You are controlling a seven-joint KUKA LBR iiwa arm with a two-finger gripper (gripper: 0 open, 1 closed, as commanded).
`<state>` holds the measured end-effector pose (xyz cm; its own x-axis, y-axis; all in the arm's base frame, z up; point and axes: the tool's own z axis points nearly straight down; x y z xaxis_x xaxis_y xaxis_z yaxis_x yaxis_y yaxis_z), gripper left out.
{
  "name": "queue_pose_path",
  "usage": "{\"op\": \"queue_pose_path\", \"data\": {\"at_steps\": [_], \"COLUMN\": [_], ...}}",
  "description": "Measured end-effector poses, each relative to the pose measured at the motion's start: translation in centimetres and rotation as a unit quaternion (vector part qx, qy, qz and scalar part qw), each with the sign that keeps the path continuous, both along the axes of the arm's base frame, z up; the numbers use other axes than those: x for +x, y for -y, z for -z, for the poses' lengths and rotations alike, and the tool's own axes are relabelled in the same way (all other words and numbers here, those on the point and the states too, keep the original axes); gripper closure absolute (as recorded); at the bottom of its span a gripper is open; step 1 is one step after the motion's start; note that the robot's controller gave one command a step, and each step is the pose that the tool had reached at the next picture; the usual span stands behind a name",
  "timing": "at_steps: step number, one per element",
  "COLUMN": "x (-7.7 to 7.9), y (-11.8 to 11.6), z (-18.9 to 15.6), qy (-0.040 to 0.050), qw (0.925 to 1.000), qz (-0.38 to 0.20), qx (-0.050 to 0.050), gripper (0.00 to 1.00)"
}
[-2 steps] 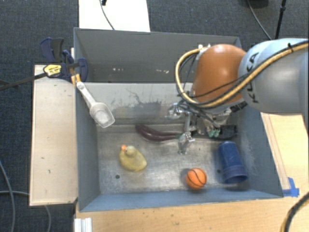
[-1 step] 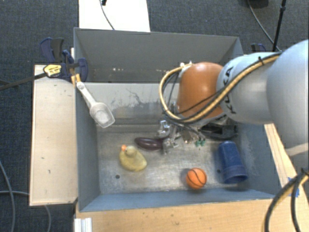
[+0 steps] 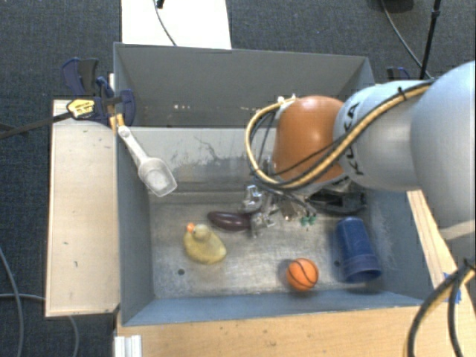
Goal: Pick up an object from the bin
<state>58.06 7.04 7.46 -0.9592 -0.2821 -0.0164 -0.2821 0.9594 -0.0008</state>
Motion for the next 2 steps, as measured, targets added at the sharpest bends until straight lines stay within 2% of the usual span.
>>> {"op": "queue_pose_path", "data": {"at_steps": [1,2], "x": [-0.8,-0.2], "y": [-0.9,1.0], "z": [-4.5,-19.5], "qy": [-0.0100,-0.0059], "qw": [0.9999,0.9997], "qz": [0.000,0.022], "qx": [-0.002,-0.001], "gripper": [1.00,1.00]}}
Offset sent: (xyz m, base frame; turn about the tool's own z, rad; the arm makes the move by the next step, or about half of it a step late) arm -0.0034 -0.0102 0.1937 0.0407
